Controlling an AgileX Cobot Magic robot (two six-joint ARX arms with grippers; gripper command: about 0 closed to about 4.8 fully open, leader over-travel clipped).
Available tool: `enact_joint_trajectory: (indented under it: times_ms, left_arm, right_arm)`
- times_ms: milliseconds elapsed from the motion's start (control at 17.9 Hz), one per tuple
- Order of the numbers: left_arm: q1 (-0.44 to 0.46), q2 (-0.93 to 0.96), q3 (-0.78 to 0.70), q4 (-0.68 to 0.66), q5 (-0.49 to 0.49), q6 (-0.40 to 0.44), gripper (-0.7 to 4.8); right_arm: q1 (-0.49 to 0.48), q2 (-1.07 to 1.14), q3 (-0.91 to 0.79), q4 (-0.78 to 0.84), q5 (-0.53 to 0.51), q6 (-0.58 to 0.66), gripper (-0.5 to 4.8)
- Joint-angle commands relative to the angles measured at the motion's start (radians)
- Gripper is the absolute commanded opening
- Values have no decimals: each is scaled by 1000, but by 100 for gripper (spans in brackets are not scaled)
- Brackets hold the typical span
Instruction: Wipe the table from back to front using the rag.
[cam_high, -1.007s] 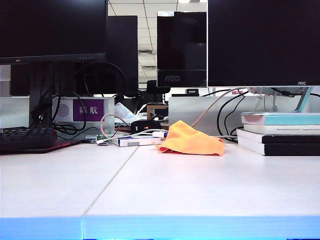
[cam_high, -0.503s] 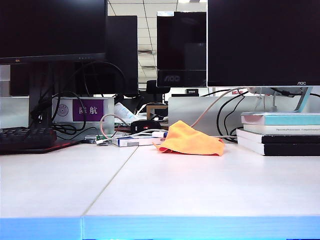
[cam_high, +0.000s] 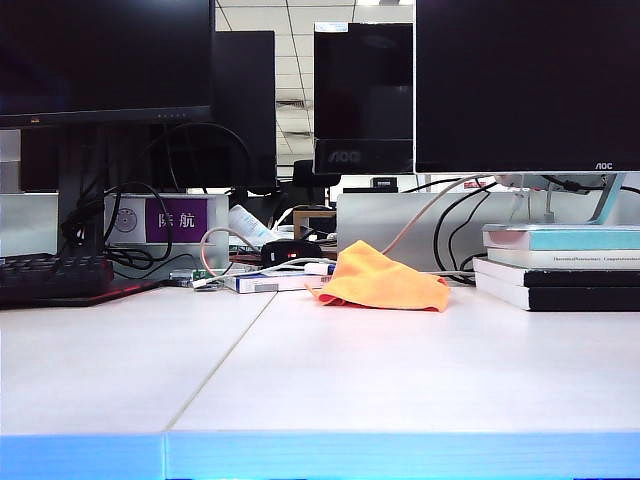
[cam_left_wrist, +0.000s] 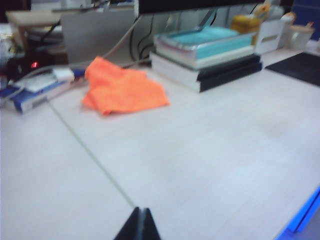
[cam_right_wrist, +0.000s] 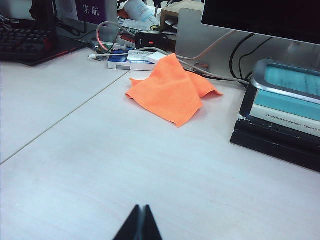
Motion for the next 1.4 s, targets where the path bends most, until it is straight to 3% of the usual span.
enact_joint_trajectory:
  times_ms: [56,168,391,783,895,1062,1398]
  left_arm:
    - [0,-3,-64,63,-84,-2,-3]
    - [19,-16,-85,60,-105,-3,-3]
    - [198,-139,-160,56,-95,-28,-3]
    - [478,-271,-165,-241,-98,-44,-3]
    - [548,-318,-165,-242,-96,-22,-3]
    - [596,-324,-165,-242,-108,92,-3]
    - [598,-324,-165,-238,-102,103,-2]
  right_arm:
    - [1,0,2,13,2,4,4]
    - [1,0,2,13,2,4,3]
    - [0,0,2,13,2,4,4]
    - [0,0,2,13,2,4,4]
    - [1,0,2,13,2,4,3]
    - [0,0,2,13,-2,4,4]
    - [1,0,2,12,-1,4,4]
